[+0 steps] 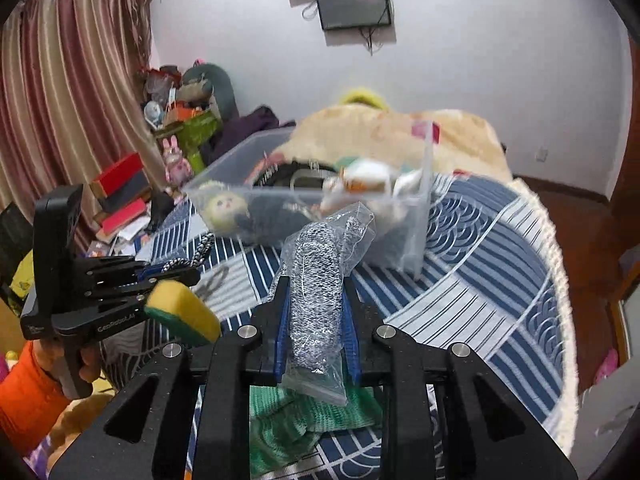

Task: Organize soft objects
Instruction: 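Grasp the black-white cord with the left tool while the right grasps the steel wool bag, then lower the cord and steel wool bag into the clear box with both tools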

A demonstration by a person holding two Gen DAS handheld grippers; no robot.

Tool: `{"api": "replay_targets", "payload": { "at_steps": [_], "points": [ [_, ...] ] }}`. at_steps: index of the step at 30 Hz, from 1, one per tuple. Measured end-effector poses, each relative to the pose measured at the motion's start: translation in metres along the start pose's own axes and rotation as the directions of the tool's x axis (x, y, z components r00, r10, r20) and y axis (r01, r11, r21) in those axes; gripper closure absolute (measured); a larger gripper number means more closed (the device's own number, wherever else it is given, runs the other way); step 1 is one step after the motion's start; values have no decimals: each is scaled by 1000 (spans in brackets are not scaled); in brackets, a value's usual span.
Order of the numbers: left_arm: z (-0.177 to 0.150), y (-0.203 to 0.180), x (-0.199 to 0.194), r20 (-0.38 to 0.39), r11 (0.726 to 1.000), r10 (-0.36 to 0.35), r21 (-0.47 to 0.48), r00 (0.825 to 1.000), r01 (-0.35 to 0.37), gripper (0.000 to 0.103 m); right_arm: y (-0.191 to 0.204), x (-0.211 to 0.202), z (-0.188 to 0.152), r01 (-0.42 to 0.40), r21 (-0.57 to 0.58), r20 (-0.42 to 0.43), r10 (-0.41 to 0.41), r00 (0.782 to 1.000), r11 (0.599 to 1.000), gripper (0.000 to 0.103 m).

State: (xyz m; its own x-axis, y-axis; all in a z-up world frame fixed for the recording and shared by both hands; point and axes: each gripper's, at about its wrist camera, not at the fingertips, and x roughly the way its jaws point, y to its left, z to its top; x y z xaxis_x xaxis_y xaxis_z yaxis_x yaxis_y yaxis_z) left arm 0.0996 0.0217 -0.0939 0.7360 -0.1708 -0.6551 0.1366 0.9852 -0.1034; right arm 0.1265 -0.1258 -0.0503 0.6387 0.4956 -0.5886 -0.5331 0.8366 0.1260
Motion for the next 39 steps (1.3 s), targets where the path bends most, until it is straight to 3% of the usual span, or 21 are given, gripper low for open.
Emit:
{"api": "replay_targets", "payload": {
  "at_steps": [10, 16, 27, 39],
  "points": [
    [43, 3, -39, 162, 1000, 19, 8, 987, -21, 92, 4, -25, 40, 12, -2, 165, -11, 986, 1000, 82],
    [74, 8, -36, 219, 998, 62, 8, 974, -66, 92, 3, -18, 68, 24, 13, 210, -26, 977, 1000, 82],
    [104, 32, 34, 107, 994, 94, -58, 990, -89, 92, 2, 34, 81, 46, 23, 119, -49, 992, 999, 82],
    [107, 30, 97, -12, 995, 99, -28, 995, -99, 92, -8, 91, 69, 82, 10, -61, -81, 995, 997, 82]
  ]
}}
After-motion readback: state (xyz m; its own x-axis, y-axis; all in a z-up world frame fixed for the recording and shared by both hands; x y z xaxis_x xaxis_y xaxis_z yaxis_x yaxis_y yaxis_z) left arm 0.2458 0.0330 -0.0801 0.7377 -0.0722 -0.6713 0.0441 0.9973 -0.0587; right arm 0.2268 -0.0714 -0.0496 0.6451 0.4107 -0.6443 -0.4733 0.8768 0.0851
